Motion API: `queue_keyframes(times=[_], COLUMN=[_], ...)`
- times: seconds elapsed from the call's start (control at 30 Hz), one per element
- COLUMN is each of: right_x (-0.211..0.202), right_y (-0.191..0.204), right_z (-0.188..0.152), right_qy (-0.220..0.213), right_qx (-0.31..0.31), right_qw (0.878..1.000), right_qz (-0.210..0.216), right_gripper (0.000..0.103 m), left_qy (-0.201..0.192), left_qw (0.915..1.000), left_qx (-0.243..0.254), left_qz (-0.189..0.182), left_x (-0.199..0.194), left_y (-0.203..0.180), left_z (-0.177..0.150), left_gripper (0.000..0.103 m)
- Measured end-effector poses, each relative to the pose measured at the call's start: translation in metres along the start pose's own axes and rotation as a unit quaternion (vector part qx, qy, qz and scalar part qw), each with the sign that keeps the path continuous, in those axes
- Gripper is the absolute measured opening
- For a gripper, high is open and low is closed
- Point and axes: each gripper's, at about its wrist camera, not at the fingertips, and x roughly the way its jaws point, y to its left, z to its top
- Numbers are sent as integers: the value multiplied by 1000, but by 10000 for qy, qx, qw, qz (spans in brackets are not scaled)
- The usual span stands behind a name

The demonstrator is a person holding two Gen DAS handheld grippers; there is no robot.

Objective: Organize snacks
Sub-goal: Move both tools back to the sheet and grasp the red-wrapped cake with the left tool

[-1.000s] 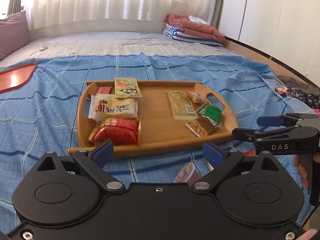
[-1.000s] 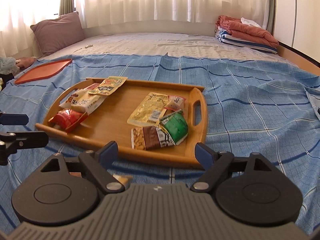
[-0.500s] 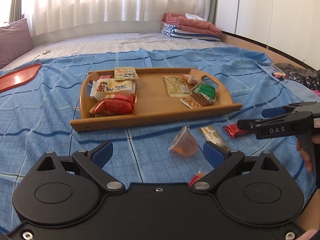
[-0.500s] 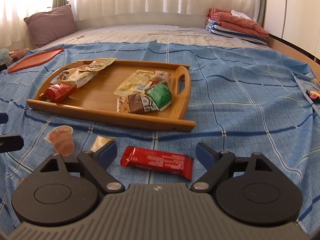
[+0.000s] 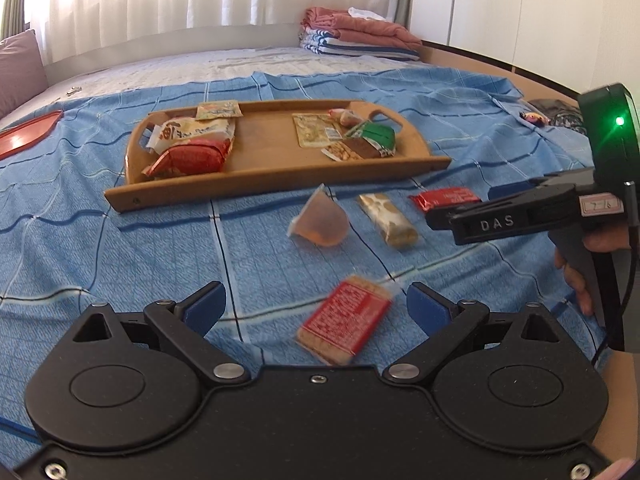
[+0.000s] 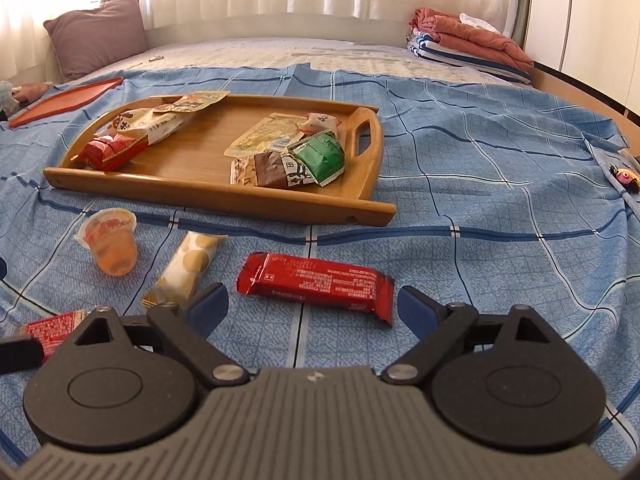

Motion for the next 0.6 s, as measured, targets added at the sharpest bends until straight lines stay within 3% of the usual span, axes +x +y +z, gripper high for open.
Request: queue_keyframes(times=[0.37, 0.53, 0.6], right_x=[11, 15, 17], right_y=[5, 7, 6], right_z=[2, 4, 5], right_qy=[53, 66, 69], right_qx=[12, 18, 41], right_qw=[10000, 10000, 10000], right_qz=[19, -13, -21], right_gripper=[100, 101, 101], left_qy=[68, 115, 127], left_qw=[9998, 9995, 9993], left_qx=[82, 15, 48], left_qz=[-165, -305, -353], left_x=[7, 8, 9], left_y=[-9, -8, -8], left_z=[-11, -11, -11], left_gripper=[96, 87, 79])
